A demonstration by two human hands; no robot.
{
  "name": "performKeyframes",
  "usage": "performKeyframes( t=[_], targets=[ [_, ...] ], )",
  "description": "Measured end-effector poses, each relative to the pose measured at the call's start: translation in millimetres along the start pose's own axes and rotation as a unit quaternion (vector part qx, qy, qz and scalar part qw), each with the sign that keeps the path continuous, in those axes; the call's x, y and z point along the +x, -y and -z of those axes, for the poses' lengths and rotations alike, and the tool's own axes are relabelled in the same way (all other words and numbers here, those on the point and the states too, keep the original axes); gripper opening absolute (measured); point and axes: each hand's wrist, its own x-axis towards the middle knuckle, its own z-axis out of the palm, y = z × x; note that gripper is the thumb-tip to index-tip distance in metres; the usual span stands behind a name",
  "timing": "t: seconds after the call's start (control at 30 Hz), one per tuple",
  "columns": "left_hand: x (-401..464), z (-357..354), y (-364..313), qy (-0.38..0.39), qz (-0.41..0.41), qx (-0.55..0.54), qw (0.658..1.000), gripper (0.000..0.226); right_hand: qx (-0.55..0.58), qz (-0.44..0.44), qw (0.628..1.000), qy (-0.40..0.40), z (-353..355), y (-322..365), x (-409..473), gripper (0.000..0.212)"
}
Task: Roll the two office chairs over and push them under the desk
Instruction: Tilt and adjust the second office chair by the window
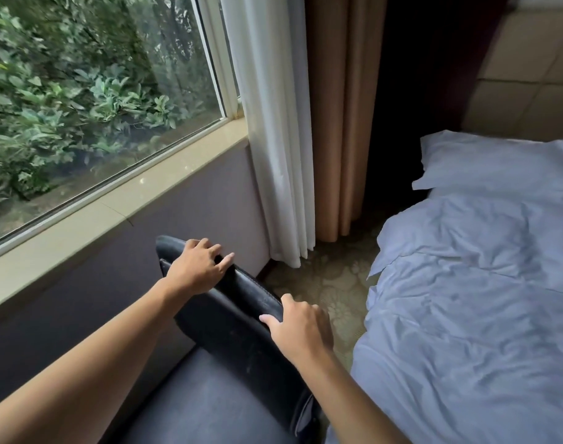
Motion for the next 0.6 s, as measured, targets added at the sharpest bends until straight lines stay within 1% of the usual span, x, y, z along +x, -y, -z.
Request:
performKeyframes(
  t=[0.07, 0.17, 0.2, 0.23, 0.33, 0.4, 0.5, 0.6],
  targets=[
    [-2.8, 0.0, -2.4, -0.003, -0.012, 0.007, 1.000, 0.039, -0.005, 0.000, 1.000, -0.006, 2.9, -0.3, -7.8, 0.048],
    [-7.7, 4.5, -10.3, -0.020, 0.027, -0.044, 0.998, 0.025, -0.016, 0.003, 1.000, -0.007, 7.3, -1.8, -20.7, 0.049],
    [-9.2, 4.9, -12.6, -0.032, 0.036, -0.056, 0.997, 0.024, -0.021, 0.005, 1.000, -0.007, 8.4, -2.8, -25.3, 0.049],
    [-10.7, 6.4, -14.8, -0.028, 0.033, -0.046, 0.998, 0.025, -0.023, 0.006, 1.000, -0.008, 9.8, -4.0, -29.4, 0.049],
    [-15.0, 6.6, -20.1, 0.000, -0.020, 0.030, 0.999, 0.037, -0.027, 0.008, 1.000, -0.013, 13.3, -9.7, -41.1, 0.050],
    [-17.8, 12.7, -25.4, 0.009, -0.034, 0.056, 0.998, 0.039, -0.031, 0.010, 0.999, -0.012, 16.1, -15.4, -47.4, 0.051],
    [-22.5, 24.7, -40.7, 0.031, -0.030, 0.046, 0.998, 0.039, -0.032, 0.016, 0.999, -0.011, 20.8, -25.1, -55.0, 0.051],
    [-38.0, 32.5, -48.2, 0.060, 0.021, -0.007, 0.998, 0.043, -0.029, 0.017, 0.999, -0.007, 24.7, -28.4, -64.9, 0.052]
  ],
)
